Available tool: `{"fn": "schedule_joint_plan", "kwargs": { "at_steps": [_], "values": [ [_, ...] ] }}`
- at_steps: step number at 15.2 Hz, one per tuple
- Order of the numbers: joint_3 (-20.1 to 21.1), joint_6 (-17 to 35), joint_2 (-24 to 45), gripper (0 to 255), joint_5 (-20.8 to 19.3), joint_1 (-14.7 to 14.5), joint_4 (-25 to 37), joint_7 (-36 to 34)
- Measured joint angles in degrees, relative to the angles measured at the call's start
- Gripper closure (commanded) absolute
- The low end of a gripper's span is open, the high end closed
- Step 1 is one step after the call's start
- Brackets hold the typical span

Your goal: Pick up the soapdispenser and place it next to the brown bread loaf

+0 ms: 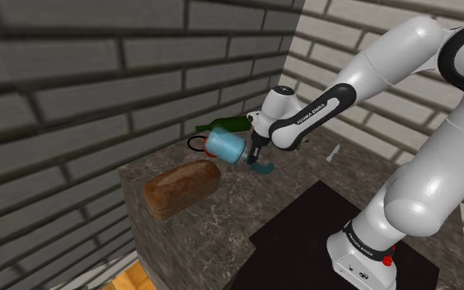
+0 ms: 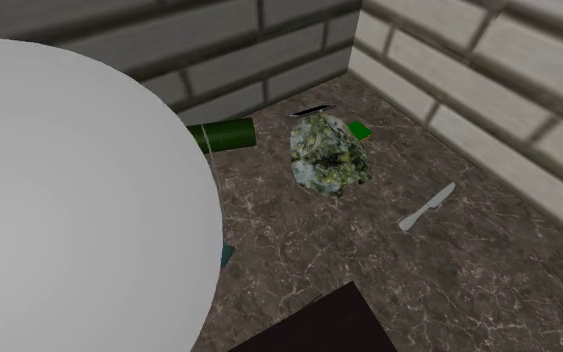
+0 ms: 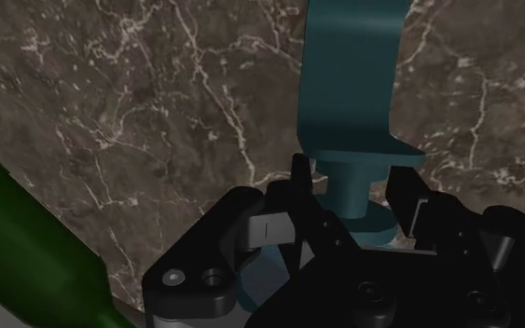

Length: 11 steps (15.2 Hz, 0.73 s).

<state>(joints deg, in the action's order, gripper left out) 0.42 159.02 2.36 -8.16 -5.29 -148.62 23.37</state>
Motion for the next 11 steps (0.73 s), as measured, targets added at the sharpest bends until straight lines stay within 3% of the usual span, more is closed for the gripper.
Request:
{"fn": "schedule_joint_plan", "kwargs": {
  "at_steps": [3, 6, 11],
  "values": [
    [-0.7, -7.2, 1.0, 0, 0.2, 0.8, -0.3, 1.4],
    [-0.4, -9.3, 1.6, 0, -0.2, 0.3, 0.0, 0.4],
    [0.5, -17.3, -4.8, 0, 1.1, -0.6, 1.3, 0.0]
  ]
}}
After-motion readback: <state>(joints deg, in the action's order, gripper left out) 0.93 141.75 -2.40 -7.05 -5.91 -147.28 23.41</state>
